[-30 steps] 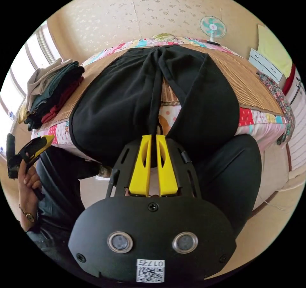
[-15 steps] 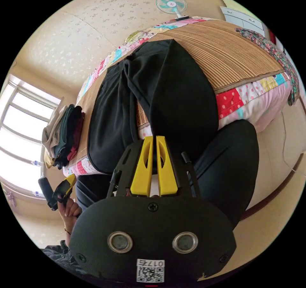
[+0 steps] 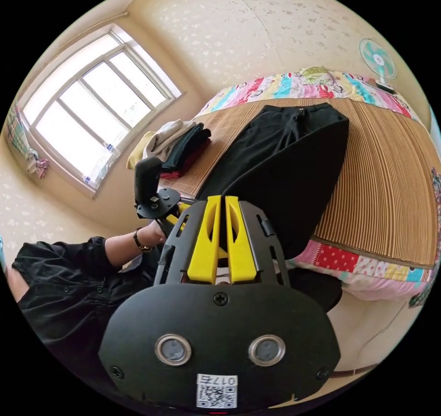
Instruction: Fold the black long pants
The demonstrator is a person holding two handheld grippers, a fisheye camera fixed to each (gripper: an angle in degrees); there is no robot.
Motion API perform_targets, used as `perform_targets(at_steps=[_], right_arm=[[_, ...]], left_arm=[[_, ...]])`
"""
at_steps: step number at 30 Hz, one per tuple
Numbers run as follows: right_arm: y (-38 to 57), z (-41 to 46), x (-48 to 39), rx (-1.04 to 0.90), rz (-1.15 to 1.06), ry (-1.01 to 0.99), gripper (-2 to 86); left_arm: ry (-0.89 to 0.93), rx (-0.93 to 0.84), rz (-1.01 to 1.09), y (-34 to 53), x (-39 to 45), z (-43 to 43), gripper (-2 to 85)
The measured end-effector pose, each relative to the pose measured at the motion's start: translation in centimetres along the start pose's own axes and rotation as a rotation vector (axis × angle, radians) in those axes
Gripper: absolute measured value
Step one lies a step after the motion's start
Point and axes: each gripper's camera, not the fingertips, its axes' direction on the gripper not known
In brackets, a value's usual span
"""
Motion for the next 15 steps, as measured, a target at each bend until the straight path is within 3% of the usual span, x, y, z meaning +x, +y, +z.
perform_targets(at_steps=[3, 7, 15], right_arm=[[1.5, 0.5, 1.1, -0.005, -0.027, -0.024, 2.8], [0.7, -0.4, 6.4, 0.125, 0.035, -0.176, 4.2], [-15.7, 3.8, 15.1, 0.014, 0.289, 0.189, 13.7]], left_arm=[[0.111, 0.023, 0.002, 2.0, 0.3, 0.5, 3.2], [0.118, 0.033, -0.062, 5.6, 0.9, 1.7, -0.3], [0.171, 0.017, -0.008, 5.0, 2.4, 3.8, -0.4]])
